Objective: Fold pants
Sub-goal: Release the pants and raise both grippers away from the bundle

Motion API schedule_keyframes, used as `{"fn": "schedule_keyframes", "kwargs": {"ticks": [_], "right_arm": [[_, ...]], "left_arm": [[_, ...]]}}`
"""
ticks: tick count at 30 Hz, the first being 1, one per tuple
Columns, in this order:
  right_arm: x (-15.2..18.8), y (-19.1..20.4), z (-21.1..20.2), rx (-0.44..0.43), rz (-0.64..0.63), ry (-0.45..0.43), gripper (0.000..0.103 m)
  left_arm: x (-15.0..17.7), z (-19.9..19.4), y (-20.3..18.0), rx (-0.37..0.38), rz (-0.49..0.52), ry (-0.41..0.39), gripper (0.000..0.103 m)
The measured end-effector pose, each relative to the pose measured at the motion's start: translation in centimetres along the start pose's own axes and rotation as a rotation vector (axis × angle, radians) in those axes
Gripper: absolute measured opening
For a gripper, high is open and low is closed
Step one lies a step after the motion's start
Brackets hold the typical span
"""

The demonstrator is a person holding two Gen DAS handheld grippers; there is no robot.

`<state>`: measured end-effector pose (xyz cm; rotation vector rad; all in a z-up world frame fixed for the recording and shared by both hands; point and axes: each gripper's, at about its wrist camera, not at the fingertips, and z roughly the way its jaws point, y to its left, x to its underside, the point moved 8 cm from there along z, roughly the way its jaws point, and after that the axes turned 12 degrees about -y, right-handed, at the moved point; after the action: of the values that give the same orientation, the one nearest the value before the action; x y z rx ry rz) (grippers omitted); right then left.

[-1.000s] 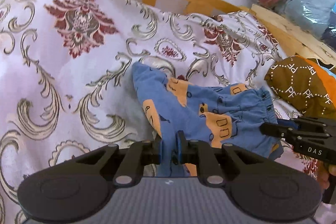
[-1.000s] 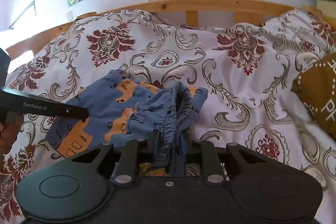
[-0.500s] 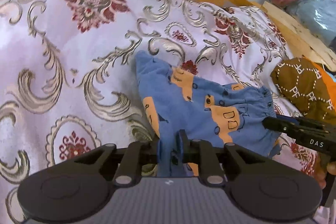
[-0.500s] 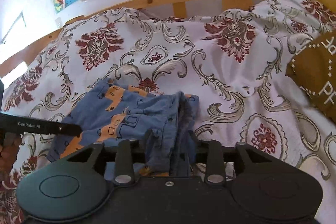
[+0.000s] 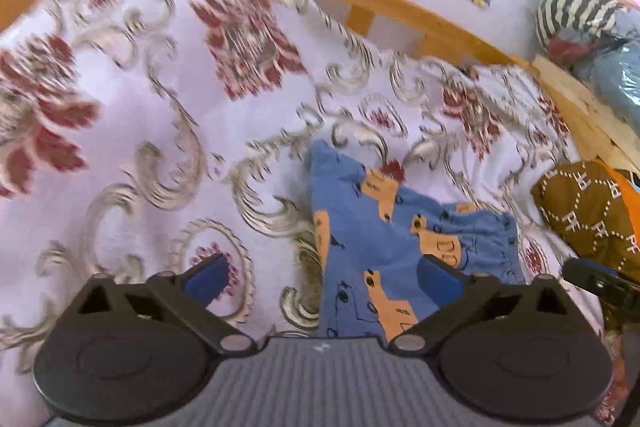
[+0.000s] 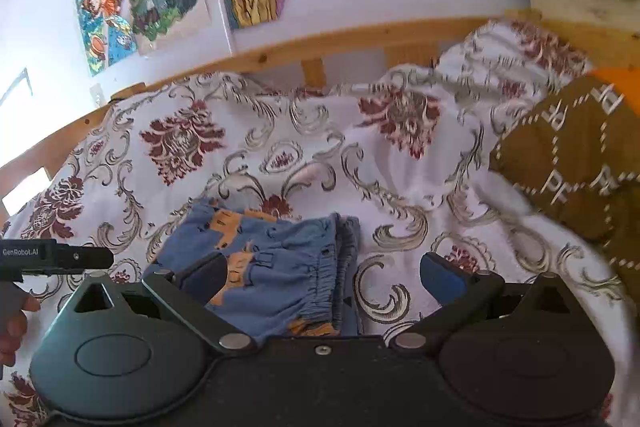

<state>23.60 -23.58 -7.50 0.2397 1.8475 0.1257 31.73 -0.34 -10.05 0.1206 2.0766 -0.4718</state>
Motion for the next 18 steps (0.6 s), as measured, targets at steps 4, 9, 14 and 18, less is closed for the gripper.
{"fn": "schedule_keyframes", "kwargs": {"ticks": [4,9,14,18], "right_arm": [[-1.0,1.7,-2.5,0.0,-0.047,-0.056,0.102],[-1.9,3.4,-5.4,0.002,-0.079,-0.126,0.102],[-1.8,4.5,-7.9,-0.006,-0.087,-0.151,0.102],[-1.3,5.3,-10.0,-0.015,-0.111,-0.163,0.102]], "left_arm": [[-0.5,-2.4,-0.5,-0.055,0.032,-0.039,0.103],[0.1,-5.3,-2.1,-0.099,0.12,-0.082,0.103],[1.1,-8.3,-4.0,-0.096,0.163,-0.138,0.103],[1.9,-10.3,-4.9,-0.093,0.145,-0.167,0.103]]}}
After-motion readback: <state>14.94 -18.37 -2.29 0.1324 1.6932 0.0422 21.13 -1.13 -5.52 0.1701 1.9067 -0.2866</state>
